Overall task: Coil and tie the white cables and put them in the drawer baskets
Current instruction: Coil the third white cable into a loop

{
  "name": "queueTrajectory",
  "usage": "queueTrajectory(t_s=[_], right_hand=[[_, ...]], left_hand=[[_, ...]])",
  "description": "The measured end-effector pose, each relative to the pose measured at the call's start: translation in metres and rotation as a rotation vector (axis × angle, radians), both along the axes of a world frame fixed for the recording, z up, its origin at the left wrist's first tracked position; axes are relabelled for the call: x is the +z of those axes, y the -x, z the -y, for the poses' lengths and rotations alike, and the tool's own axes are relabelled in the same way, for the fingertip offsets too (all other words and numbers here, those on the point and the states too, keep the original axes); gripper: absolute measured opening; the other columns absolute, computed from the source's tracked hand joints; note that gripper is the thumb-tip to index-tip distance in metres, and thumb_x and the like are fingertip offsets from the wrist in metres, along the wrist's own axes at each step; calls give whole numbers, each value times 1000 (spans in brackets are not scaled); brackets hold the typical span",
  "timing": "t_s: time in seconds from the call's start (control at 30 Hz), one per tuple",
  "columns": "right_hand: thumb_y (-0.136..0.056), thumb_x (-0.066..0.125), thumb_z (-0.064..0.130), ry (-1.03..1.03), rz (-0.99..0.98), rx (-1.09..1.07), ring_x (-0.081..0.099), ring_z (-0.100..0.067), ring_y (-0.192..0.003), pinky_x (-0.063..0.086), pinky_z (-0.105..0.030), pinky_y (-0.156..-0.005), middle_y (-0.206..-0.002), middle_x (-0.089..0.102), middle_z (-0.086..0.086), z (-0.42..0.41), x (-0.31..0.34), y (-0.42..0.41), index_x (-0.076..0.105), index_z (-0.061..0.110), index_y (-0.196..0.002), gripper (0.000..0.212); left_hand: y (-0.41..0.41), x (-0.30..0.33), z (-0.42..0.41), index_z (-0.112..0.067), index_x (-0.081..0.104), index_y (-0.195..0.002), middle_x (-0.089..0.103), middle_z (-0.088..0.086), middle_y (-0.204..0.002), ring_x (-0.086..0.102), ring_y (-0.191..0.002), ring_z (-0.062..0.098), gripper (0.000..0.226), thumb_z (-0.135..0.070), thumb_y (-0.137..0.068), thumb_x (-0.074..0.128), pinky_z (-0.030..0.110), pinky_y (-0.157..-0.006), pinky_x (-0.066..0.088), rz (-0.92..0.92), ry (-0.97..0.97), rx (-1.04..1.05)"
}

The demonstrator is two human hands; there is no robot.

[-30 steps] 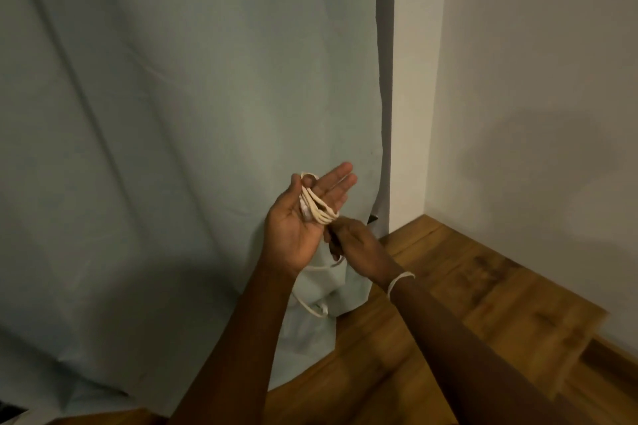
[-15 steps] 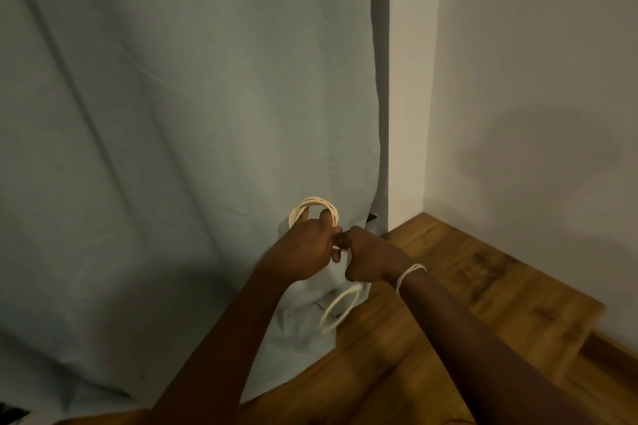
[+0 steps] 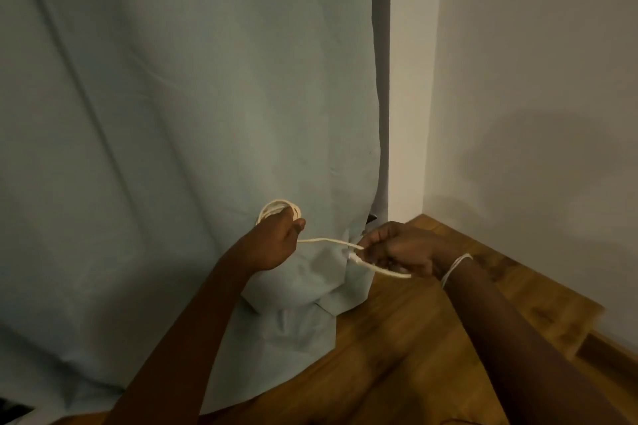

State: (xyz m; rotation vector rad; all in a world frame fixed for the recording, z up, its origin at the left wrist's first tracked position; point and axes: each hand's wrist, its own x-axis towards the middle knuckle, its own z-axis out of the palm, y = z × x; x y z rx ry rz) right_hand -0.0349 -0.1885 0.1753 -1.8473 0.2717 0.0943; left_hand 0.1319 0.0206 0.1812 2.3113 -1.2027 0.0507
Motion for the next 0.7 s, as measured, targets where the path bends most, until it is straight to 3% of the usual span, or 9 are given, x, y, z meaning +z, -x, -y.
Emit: queueTrajectory(t_s=[0.07,0.13,0.2,0.27,0.37,0.47,0.53,0.6,0.7], right_hand=[[-89,72,15,150,163,-87,56,-15,-60,47,-26,-53,-79,68,-17,9,1,-7,78,6,-99,14],[-90,73,18,244,419,-170,69,-17,-77,58,-31,-71,-87,77,-7,9,4,-15,80,16,-95,10],[-90,71,20,288,624,-227,72,-9,-83,57,-24,-77,-89,78,5,3,6,-24,80,21,-97,11],[-92,68,24,269,738,-244,70,-9,-77,57,-22,-73,-85,77,1,-5,5,-32,79,19,-99,13],[-98,60,27,244,783,-224,60,-14,-62,50,-26,-62,-70,68,-12,-18,-5,-40,76,7,-94,25],[-104,50,17,202,710,-180,50,-2,-53,42,-18,-55,-60,59,5,-41,-26,-48,69,3,-90,28],[-105,49,21,217,610,-121,52,-1,-50,42,-18,-55,-59,58,13,-58,-35,-52,67,8,-95,24],[-103,53,21,223,504,18,54,-7,-49,47,-23,-53,-61,61,3,-67,-36,-54,63,5,-101,19],[-90,62,20,235,191,272,58,-17,-51,54,-30,-54,-65,62,-11,-65,-21,-59,63,1,-90,19]], left_hand=[[3,0,-3,-16,57,-91,53,5,-67,53,-58,20,24,-22,-104,39,36,-57,48,-345,37,-75],[13,1,-6,-10,61,-93,44,-2,-53,42,-45,13,31,-20,-105,35,28,-55,44,-711,78,-241],[23,1,-5,-3,64,-94,37,-5,-46,34,-38,10,36,-24,-103,36,32,-85,48,-1080,181,-457],[33,2,-6,0,62,-92,35,-5,-43,31,-34,9,35,-27,-99,40,39,-112,36,-1372,292,-676],[43,12,-4,-3,57,-87,33,-1,-42,26,-33,13,27,-26,-98,49,43,-116,32,-1597,531,-853],[53,26,3,-8,56,-77,46,1,-44,41,-36,13,28,-28,-96,51,46,-114,36,-1543,855,-812],[54,31,10,-8,64,-78,70,12,-70,70,-68,23,37,-31,-98,42,48,-111,38,-1467,1015,-688],[51,27,17,-10,69,-96,67,21,-120,62,-118,32,44,-34,-102,32,49,-115,32,-1282,974,-598],[50,10,26,-27,66,-122,58,6,-139,51,-132,17,42,-41,-102,31,43,-117,31,-683,659,-380]])
